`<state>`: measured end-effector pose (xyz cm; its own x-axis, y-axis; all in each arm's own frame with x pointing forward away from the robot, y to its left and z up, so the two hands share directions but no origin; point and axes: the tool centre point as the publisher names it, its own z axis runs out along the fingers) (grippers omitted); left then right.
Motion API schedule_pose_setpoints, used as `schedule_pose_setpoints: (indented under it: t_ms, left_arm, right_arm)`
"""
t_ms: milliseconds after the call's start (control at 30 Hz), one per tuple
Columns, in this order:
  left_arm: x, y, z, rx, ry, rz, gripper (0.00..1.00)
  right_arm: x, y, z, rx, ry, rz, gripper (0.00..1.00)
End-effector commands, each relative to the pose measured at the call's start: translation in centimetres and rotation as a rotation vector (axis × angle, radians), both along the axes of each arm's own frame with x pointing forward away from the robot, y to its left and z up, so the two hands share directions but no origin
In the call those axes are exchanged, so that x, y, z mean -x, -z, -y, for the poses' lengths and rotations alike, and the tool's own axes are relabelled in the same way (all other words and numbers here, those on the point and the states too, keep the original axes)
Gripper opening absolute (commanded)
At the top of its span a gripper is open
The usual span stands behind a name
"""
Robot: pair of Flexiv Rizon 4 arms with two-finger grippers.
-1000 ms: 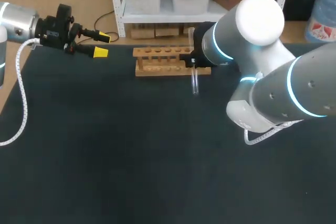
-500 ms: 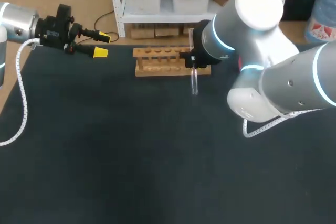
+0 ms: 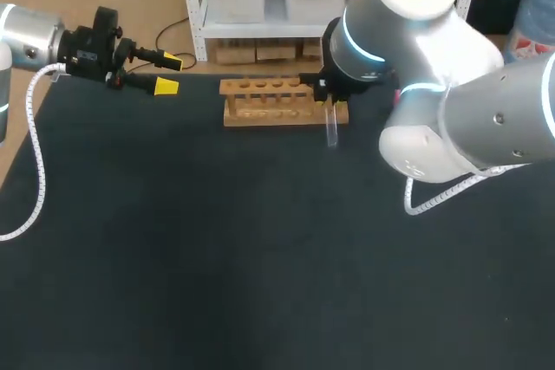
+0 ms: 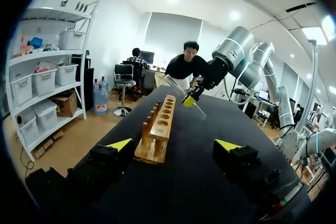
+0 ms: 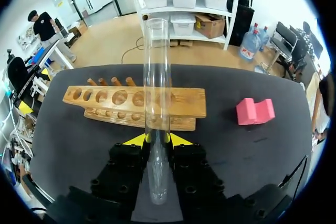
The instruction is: Grasp the test tube, adjust it, and insert it.
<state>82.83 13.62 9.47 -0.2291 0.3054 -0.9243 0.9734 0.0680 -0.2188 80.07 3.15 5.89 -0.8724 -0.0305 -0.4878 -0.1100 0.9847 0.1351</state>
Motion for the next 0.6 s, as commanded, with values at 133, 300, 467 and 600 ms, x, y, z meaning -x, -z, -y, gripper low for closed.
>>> schedule_pose_setpoints:
  t_ms: [133,300,467,600]
  left_arm:
    - [0.0,0.1,0.0,0.000,0.001,0.001,1.00]
    - [0.0,0.1,0.0,0.000,0.001,0.001,1.00]
    - [0.0,0.1,0.0,0.000,0.001,0.001,1.00]
    - [0.0,0.1,0.0,0.000,0.001,0.001,1.00]
  right_arm:
    - [2.5,-2.3,1.1,0.032,0.029,0.088,0.00]
    - [3.4,-3.7,1.8,0.049,0.025,0.115,0.00]
    - [4.1,-5.2,2.3,0.066,0.011,0.135,0.00]
    - [4.5,-5.7,2.7,0.069,0.010,0.134,0.00]
